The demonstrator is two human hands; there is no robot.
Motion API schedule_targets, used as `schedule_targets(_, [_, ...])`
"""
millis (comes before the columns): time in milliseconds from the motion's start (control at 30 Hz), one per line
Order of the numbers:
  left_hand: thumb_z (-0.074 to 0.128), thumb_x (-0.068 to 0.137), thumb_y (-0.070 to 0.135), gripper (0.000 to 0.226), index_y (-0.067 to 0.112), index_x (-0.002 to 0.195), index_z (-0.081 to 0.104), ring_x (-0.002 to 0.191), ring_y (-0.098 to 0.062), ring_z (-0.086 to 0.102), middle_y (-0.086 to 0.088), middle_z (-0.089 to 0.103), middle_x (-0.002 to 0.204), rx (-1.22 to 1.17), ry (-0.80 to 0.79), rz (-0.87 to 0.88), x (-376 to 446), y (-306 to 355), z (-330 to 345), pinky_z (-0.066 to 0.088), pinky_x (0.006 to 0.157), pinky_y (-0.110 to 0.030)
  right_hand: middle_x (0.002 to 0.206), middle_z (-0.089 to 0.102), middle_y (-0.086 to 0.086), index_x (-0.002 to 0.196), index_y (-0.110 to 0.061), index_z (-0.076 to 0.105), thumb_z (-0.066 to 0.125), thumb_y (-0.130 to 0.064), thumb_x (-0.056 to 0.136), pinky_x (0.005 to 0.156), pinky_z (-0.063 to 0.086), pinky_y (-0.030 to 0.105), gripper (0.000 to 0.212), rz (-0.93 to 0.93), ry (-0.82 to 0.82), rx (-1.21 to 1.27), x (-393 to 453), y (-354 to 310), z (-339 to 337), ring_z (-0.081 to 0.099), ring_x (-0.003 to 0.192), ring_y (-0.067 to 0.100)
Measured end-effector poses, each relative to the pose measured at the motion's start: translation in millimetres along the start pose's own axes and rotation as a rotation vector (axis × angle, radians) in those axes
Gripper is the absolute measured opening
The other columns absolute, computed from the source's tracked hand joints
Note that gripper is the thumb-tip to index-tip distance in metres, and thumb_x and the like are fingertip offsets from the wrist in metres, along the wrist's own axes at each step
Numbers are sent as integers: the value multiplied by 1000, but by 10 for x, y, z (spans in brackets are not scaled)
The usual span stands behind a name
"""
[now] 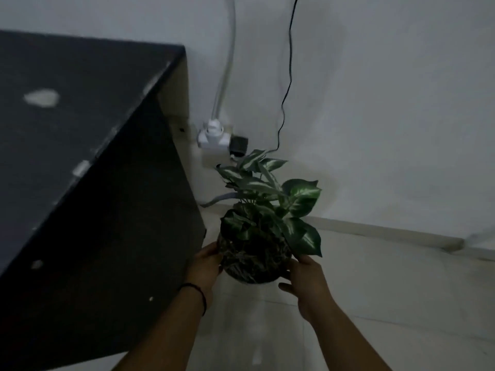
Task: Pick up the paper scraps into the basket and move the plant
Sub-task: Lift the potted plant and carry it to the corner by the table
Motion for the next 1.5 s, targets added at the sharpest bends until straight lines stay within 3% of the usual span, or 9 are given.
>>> schedule_targets(133, [48,91,-1,28,4,115,63,76,-14,60,-3,65,88,8,65,-17,717,-652,-192,54,55,-17,105,67,24,94,-27,64,46,0,89,77,52,39,33,15,-6,-58,760,654,127,63,104,37])
schedule_targets(333, [45,93,-1,22,8,107,60,74,-11,56,-3,63,89,22,63,18,1617,-1294,-277,52,47,-11,105,68,15,123,-16,56,52,-2,91,77,54,37,36,-17,-66,-42,1782,1327,295,64,98,28])
schedule_targets(433, [45,93,-2,18,10,100,58,73,-11,55,1,60,81,-5,80,36,1894,-1427,-316,50,59,-19,111,67,14,135,-19,48,52,-4,92,78,54,37,46,-28,-86,-11,2138,1476,362,64,100,28])
schedule_targets(533, [46,93,-1,20,11,87,60,73,-11,56,0,60,80,2,70,53,2186,-1598,-371,52,58,-18,119,65,16,138,-19,45,50,-4,93,83,54,41,48,-39,-94,-2,2440,1632,429,64,103,29])
schedule_targets(767, [48,92,-4,20,8,101,60,75,-15,58,-2,62,84,-13,29,91,2604,-1842,-418,52,46,-11,121,63,18,137,-16,46,46,-2,95,82,52,41,45,-74,-97,-7,2782,1796,498,62,107,32])
schedule_targets(867, [51,89,-6,19,4,96,65,75,-18,60,-5,65,83,28,39,74,2772,-1983,-456,56,52,-17,118,64,19,132,-14,50,45,3,94,75,52,36,42,-75,-94,-10,2846,1878,479,63,105,33])
schedule_targets(1067, [66,82,10,24,16,104,72,106,-28,64,-12,69,114,234,28,35,3200,-2368,-589,48,101,-45,98,67,15,113,-24,56,42,9,92,68,49,33,41,-72,-67,-5,2931,2079,368,60,87,30])
schedule_targets(1233, [63,82,11,32,21,112,68,101,-28,65,-9,69,112,229,41,42,3292,-2351,-533,53,93,-45,93,65,16,111,2,59,52,5,89,75,53,37,24,-77,36,-17,3072,2113,300,63,89,35])
schedule_targets(1500, [53,86,1,42,23,121,63,100,-37,64,-19,65,120,243,93,32,3427,-2337,-529,57,81,-43,110,66,22,124,-4,57,44,-5,97,57,56,32,30,-19,29,4,3124,2083,382,66,77,28])
Point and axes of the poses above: each hand's wrist, its own x-axis towards the middle knuckle, its own z-axis out of the palm, y = z × x, the point moved 7 cm from there along x, towards the middle knuckle
